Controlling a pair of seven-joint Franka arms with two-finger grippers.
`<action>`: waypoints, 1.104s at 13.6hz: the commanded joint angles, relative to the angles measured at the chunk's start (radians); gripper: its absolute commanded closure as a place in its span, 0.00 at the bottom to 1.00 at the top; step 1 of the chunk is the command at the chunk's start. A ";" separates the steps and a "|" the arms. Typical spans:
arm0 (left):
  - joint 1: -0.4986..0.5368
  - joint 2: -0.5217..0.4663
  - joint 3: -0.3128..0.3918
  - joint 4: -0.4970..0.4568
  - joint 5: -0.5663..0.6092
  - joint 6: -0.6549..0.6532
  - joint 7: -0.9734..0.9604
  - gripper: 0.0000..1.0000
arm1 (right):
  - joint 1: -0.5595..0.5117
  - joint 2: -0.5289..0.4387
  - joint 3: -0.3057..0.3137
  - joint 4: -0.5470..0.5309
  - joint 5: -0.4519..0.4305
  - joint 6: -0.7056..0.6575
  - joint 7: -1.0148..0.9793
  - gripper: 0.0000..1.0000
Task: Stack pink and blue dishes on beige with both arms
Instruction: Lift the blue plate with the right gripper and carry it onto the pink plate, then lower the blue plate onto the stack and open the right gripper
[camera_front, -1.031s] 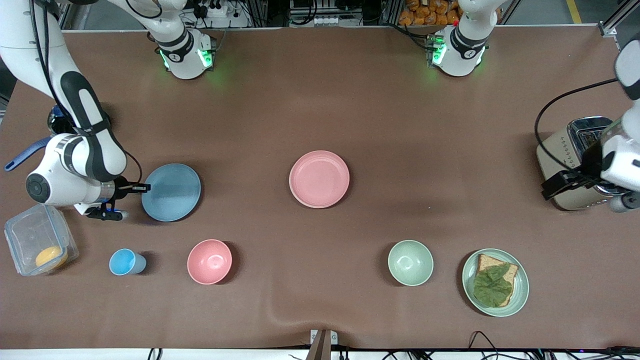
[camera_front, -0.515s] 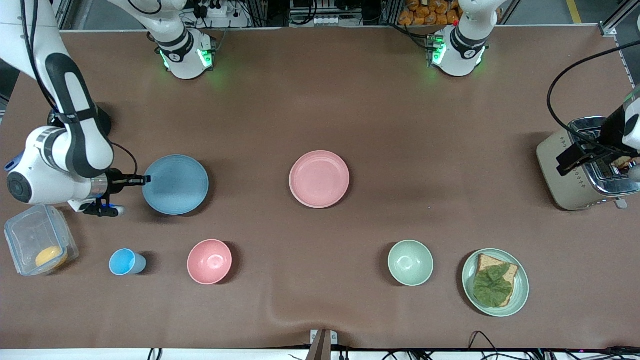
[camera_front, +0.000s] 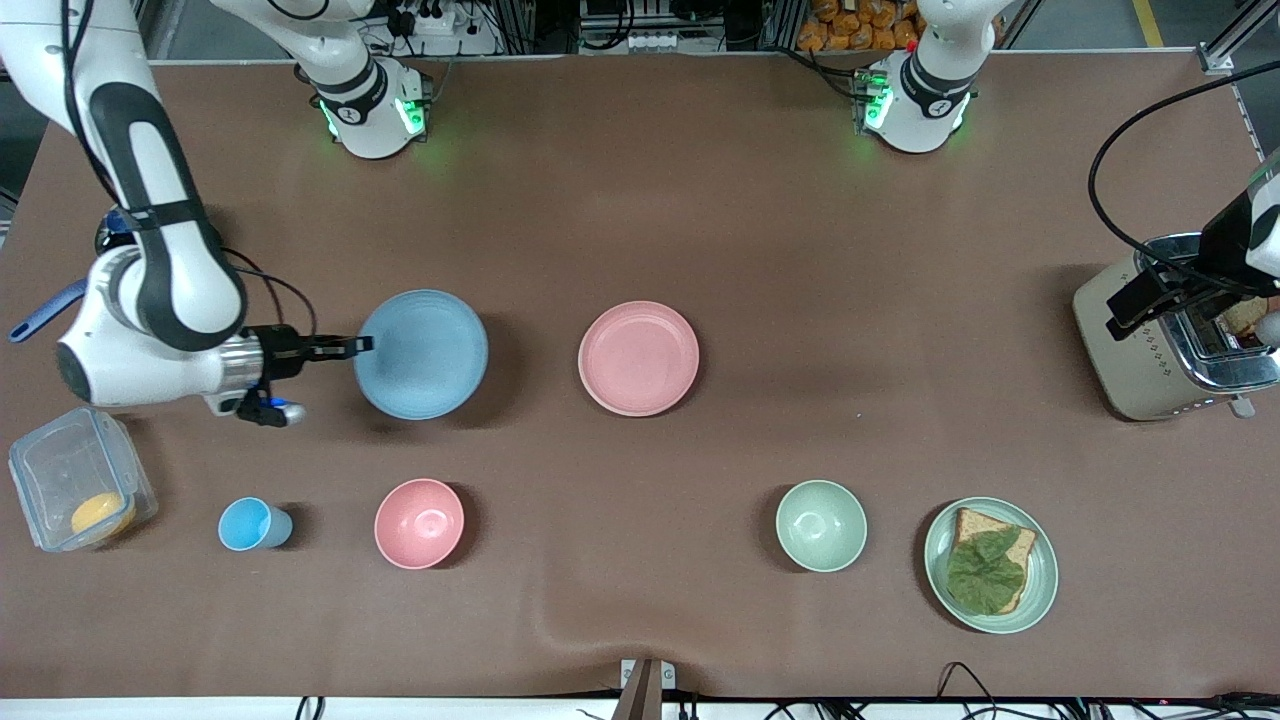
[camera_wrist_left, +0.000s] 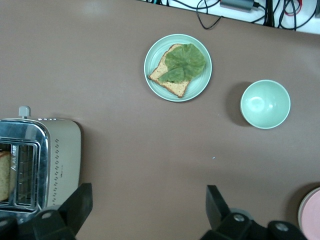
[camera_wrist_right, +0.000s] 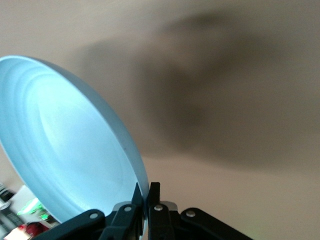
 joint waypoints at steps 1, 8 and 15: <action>0.015 -0.027 0.026 -0.011 -0.026 -0.016 0.080 0.00 | 0.125 0.007 -0.006 -0.007 0.128 0.020 0.054 1.00; 0.052 -0.027 0.028 0.041 -0.100 -0.074 0.102 0.00 | 0.429 0.045 -0.004 -0.007 0.198 0.320 0.347 1.00; 0.048 -0.028 0.028 0.043 -0.100 -0.143 0.104 0.00 | 0.558 0.105 -0.006 -0.013 0.244 0.477 0.402 1.00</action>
